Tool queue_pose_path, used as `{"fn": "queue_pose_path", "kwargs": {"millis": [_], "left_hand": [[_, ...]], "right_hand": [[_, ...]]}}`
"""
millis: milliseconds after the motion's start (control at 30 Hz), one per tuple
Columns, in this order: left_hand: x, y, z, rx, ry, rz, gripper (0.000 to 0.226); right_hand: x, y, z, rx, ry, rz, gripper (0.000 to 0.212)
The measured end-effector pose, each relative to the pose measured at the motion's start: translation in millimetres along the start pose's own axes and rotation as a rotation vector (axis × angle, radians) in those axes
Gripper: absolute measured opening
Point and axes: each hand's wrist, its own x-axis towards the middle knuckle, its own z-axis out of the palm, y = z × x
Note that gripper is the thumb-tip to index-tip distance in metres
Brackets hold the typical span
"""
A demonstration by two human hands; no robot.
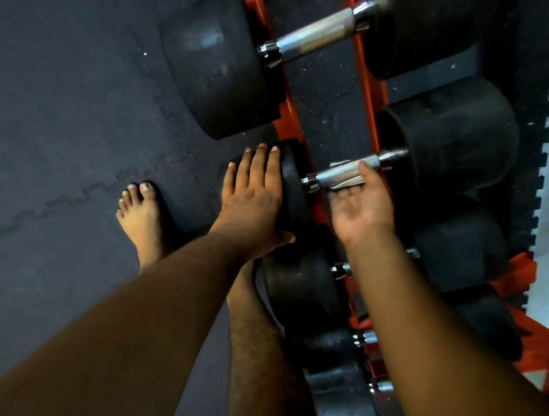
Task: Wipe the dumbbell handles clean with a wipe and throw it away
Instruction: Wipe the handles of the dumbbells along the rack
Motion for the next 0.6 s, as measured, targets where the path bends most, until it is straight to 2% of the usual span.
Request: {"fn": "queue_pose_path", "kwargs": {"millis": [67,133,200,300,400,467,600], "left_hand": [[0.4,0.2,0.5,0.002,-0.002,0.001,0.150],[0.2,1.0,-0.5,0.003,-0.010,0.002,0.150],[0.1,0.8,-1.5,0.001,-0.016,0.000,0.151],[-0.2,1.2,-1.0,0.001,-0.006,0.000,0.152],[-0.4,0.9,-0.5,-0.008,0.002,0.001,0.151],[-0.5,0.6,-1.0,-0.011,-0.004,0.000,0.151],[-1.4,0.8,-2.5,-0.022,-0.008,0.004,0.150]], "right_hand": [[8.2,0.8,0.8,-0.048,0.011,-0.051,0.033],[5.1,18.4,1.3,-0.258,0.005,-0.047,0.042],[1.3,34.5,-2.4,-0.402,0.014,-0.067,0.032],[-0.7,42.9,-8.9,-0.423,0.057,-0.146,0.013],[-11.0,52.6,-19.7,-0.452,0.137,-0.215,0.014],[-30.3,51.0,-24.0,-0.569,0.066,-0.376,0.021],[-30.4,14.9,-15.8,-1.138,-0.104,-0.930,0.033]]}}
